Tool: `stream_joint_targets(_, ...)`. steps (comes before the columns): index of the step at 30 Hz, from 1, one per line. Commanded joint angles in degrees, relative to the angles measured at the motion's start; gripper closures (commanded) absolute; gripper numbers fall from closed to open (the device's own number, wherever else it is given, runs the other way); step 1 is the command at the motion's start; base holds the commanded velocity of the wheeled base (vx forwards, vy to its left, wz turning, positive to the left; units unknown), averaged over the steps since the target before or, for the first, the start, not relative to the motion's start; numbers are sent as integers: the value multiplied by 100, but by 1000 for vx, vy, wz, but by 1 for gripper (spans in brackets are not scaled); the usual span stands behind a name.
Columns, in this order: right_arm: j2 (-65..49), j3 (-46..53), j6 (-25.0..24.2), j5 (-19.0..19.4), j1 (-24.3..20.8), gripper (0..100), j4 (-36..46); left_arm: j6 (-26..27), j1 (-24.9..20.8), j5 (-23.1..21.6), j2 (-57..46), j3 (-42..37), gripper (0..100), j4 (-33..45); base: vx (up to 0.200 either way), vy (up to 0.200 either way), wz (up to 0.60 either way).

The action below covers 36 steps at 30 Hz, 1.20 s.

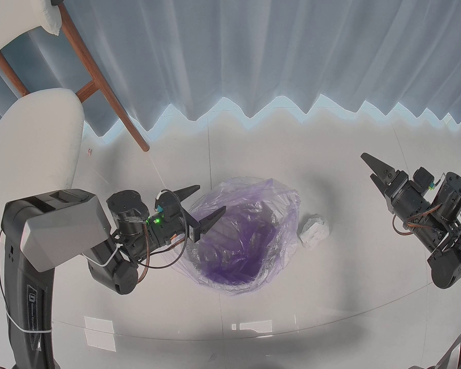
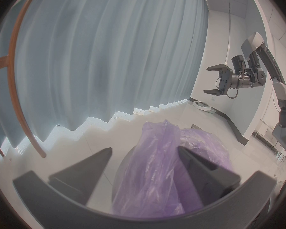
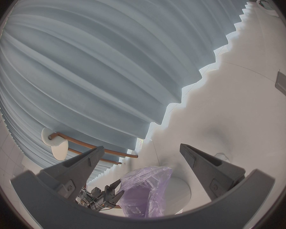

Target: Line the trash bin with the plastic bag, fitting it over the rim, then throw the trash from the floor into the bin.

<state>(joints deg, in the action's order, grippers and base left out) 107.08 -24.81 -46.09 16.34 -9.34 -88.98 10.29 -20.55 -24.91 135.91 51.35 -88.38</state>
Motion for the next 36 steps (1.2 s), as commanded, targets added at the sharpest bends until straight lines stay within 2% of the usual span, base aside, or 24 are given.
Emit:
stream_joint_targets(1,58,2,-5,1,-7,0,-93,-36,16,-50,251,130,100,-4,0,0,0)
stream_joint_targets(7,164,2,13,1,-7,0,-102,-220,210,-76,216,130,100,-4,0,0,0)
stream_joint_targets(11,261,-24,4,1,2,0,-102,-1310,210,-146,-56,130,100,-4,0,0,0)
stream_joint_targets(12,269,-24,4,1,-7,0,-102,-1398,210,-155,-91,130,100,-4,0,0,0)
stream_joint_targets(13,296,-24,4,1,-7,0,-102,-1881,201,-173,-241,139,100,14,0,0,0)
stream_joint_targets(16,340,-24,4,1,2,0,-102,-2672,166,-173,-320,315,100,32,0,0,0)
stream_joint_targets(17,340,-24,4,1,2,0,-102,-2672,166,-173,-320,315,100,32,0,0,0)
stream_joint_targets(18,348,-33,4,1,2,0,-102,-3094,157,-173,-311,482,100,67,0,0,0)
stream_joint_targets(23,348,-42,-5,1,2,0,-102,-4316,166,-173,-232,1062,100,374,0,0,0)
stream_joint_targets(25,340,-42,-5,1,2,0,-102,-4545,192,-173,-206,1185,100,524,0,0,0)
stream_joint_targets(26,348,-33,-5,1,2,0,-102,-4878,227,-173,-126,1431,100,831,0,0,0)
stream_joint_targets(29,357,20,-5,1,2,0,-102,-5195,333,-173,23,1721,100,1165,0,0,0)
stream_joint_targets(36,463,152,57,10,-33,0,-93,-6012,385,-173,304,1809,100,1306,0,0,0)
